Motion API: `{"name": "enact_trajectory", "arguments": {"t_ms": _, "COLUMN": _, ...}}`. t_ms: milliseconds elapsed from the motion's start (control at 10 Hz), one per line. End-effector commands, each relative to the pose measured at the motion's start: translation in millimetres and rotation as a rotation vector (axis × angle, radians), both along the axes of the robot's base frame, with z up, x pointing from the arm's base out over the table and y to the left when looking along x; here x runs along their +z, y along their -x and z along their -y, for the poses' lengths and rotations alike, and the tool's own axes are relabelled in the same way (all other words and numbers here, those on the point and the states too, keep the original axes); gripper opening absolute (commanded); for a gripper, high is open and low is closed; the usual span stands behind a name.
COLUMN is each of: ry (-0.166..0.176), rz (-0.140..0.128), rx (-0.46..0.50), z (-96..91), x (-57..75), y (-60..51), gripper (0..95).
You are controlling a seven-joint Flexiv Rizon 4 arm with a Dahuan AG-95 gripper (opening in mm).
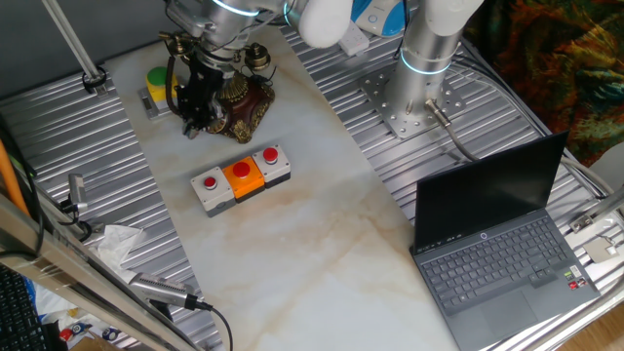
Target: Dial a number on an old rotary phone
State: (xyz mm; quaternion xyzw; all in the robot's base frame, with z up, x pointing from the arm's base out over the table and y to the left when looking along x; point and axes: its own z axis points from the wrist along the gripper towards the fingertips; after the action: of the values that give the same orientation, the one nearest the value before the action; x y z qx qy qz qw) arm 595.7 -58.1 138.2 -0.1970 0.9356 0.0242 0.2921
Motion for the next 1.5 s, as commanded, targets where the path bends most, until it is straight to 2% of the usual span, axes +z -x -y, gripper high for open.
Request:
{"name": "enact_trajectory", "arguments": {"t_ms": 100, "ry": 0.042, "rz": -0.014, "rx": -0.029, "z": 6.4, "x": -5.8, "y": -4.3, "gripper": 0.0}}
{"name": "enact_trajectory", "arguments": {"t_ms": 200, "ry": 0.061, "rz": -0.031, "rx": -0.027, "z": 6.4, "x": -7.7, "y": -4.3, "gripper": 0.0}}
{"name": "enact_trajectory", "arguments": {"t_ms": 300, "ry": 0.055, "rz": -0.037, "rx": -0.029, "z": 6.4, "x": -9.7, "y": -4.3, "gripper": 0.0}}
{"name": "enact_trajectory", "arguments": {"t_ms": 600, "ry": 0.056, "rz": -0.030, "rx": -0.027, "z": 6.3, "x": -17.2, "y": -4.0, "gripper": 0.0}}
{"name": "enact_trajectory", "arguments": {"t_ms": 900, "ry": 0.064, "rz": -0.044, "rx": -0.019, "z": 6.2, "x": -19.1, "y": -3.9, "gripper": 0.0}}
{"name": "enact_trajectory", "arguments": {"t_ms": 1400, "ry": 0.082, "rz": -0.134, "rx": 0.010, "z": 0.8, "x": -22.5, "y": -7.5, "gripper": 0.0}}
{"name": "enact_trajectory", "arguments": {"t_ms": 1500, "ry": 0.067, "rz": -0.157, "rx": -0.003, "z": -1.3, "x": -24.8, "y": -8.0, "gripper": 0.0}}
